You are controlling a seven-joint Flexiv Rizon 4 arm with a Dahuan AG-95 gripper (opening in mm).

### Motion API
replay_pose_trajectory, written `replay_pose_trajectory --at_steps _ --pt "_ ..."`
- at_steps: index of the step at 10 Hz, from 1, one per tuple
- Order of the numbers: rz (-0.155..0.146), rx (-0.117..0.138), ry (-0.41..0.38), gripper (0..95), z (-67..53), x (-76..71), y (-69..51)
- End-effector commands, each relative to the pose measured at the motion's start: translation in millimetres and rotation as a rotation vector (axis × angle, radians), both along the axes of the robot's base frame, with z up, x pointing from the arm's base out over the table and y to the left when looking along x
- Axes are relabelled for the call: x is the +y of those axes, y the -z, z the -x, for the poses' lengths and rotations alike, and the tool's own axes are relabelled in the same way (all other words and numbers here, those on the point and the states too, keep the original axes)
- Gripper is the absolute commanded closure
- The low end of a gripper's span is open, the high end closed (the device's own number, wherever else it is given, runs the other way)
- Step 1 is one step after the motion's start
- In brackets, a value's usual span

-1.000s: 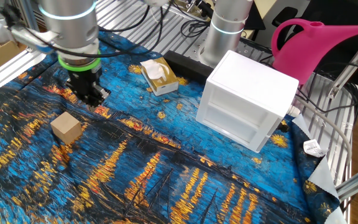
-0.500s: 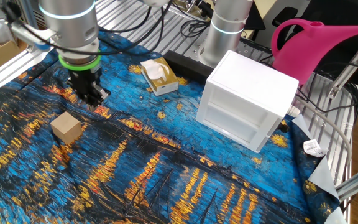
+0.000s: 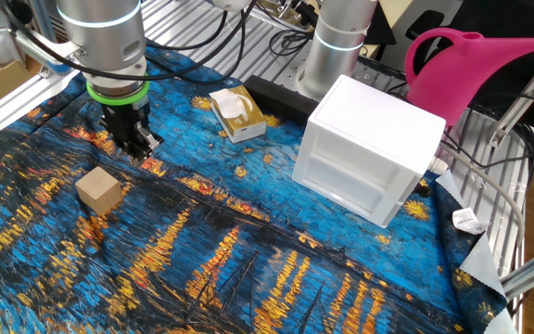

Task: Pick up the small block on the left and move it to the right

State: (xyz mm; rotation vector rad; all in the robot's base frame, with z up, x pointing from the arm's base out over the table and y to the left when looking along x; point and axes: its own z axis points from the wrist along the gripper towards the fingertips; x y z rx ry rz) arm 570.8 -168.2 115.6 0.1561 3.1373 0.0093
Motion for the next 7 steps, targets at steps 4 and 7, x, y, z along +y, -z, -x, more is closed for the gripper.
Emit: replay_pose_trajectory --at_steps 4,7 --pt "-0.012 -0.008 0.093 95.0 0.7 0.2 -0.8" --pt "-0.023 -0.010 0.079 95.0 0.3 -0.3 -0.4"
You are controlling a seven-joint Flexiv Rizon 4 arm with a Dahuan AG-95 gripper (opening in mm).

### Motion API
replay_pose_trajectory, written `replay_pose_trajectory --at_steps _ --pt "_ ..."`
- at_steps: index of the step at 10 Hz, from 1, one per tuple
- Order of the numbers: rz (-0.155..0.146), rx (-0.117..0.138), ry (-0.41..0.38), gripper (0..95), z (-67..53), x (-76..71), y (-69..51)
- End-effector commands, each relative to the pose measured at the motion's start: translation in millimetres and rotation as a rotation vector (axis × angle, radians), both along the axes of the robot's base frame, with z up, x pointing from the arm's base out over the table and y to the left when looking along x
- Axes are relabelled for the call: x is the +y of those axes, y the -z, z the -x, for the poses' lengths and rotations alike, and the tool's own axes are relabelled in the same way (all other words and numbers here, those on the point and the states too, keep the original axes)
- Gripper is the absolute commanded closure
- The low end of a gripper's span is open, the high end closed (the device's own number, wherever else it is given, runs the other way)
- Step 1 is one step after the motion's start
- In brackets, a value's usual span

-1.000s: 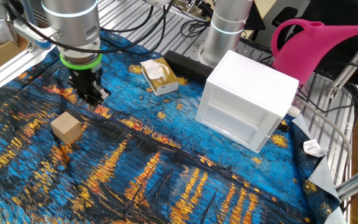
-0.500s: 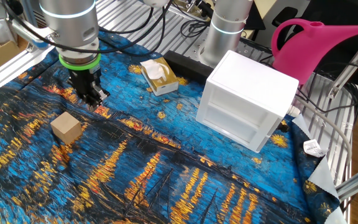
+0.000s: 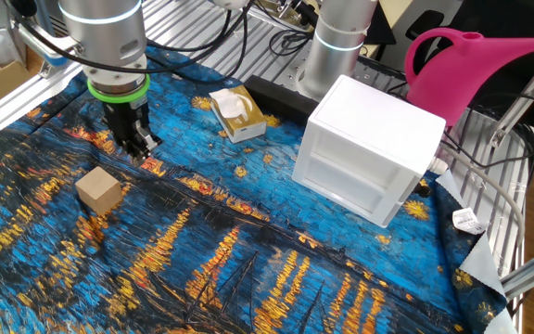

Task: Pick up the small block on the left and move it to the right

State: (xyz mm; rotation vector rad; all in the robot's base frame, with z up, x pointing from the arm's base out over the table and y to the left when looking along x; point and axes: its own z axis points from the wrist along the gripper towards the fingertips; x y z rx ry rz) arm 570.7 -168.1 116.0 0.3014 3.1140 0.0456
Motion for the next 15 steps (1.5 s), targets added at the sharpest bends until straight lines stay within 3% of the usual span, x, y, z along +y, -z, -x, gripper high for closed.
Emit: replay_pose_trajectory --at_steps 1,4,9,15 --pt "0.000 -0.002 -0.026 95.0 -0.4 -1.0 0.4" --pt "0.000 -0.007 -0.029 95.0 -4.0 -4.3 0.4" --pt "0.001 -0.014 -0.083 95.0 -34.7 -34.0 -1.2" --pt "0.002 -0.016 -0.140 95.0 -54.4 -61.6 6.7"
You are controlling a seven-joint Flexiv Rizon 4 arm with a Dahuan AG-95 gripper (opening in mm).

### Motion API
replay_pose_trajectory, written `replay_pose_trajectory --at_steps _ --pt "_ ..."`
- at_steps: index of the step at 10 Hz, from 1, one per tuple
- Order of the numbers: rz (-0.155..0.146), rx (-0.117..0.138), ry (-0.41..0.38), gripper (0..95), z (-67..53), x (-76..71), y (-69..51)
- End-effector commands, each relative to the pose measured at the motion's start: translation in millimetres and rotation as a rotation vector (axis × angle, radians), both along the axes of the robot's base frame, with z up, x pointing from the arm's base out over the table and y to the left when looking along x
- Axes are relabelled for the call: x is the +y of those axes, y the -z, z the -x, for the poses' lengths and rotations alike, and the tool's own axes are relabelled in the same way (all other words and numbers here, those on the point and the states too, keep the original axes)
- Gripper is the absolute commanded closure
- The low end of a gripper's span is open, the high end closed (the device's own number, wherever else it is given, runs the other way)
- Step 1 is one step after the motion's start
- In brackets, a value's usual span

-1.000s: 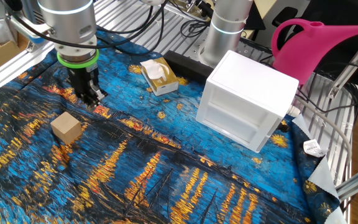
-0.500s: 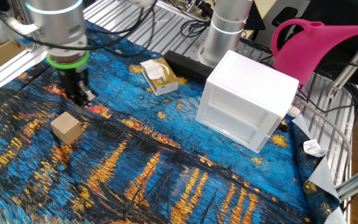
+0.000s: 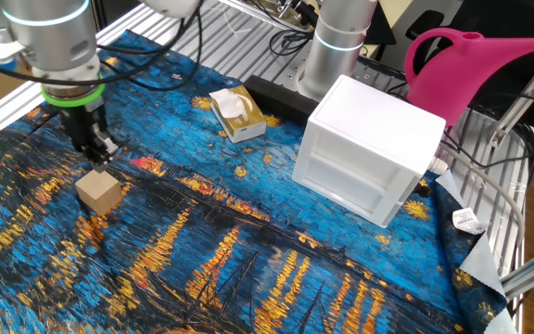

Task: Pick up the small block on the left and move it to the right

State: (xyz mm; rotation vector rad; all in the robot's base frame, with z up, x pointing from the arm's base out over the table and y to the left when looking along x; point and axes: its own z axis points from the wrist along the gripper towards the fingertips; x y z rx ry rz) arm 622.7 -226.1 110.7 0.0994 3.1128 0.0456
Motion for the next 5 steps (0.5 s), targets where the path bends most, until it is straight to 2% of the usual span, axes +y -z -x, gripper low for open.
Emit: replay_pose_trajectory --at_steps 1,4,5 --pt "-0.005 -0.001 0.014 95.0 -3.4 -5.0 1.9" --pt "-0.053 0.004 0.067 95.0 -3.9 -4.4 3.4" --pt "-0.084 0.006 0.071 95.0 -3.8 -4.2 3.9"
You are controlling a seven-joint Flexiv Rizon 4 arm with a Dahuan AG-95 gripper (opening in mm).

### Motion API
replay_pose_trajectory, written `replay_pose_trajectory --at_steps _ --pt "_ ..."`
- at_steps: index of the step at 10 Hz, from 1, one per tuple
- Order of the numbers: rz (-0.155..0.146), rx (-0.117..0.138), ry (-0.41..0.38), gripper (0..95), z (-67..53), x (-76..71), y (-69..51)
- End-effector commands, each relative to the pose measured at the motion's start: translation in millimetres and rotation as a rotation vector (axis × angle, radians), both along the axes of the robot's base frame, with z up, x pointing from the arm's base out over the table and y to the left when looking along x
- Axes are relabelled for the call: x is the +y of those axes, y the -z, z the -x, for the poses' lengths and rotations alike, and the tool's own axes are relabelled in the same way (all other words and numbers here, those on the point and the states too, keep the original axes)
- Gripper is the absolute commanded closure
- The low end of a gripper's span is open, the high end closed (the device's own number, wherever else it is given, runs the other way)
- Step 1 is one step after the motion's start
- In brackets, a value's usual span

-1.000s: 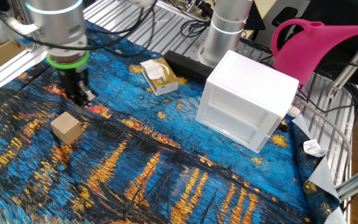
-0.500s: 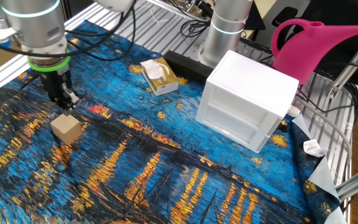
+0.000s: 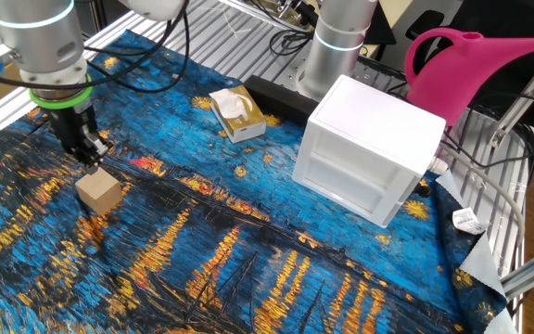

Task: Pick up the small block on the left and move it to the right

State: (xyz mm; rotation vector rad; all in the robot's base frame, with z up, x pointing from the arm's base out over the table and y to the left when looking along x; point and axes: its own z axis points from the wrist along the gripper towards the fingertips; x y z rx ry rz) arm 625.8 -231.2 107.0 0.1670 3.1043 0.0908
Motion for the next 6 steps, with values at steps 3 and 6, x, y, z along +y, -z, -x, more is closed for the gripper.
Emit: replay_pose_trajectory --at_steps 3,6 --pt "-0.064 0.004 0.043 95.0 -0.2 1.0 0.5" --pt "-0.048 0.002 0.035 57.0 -0.2 1.0 0.5"
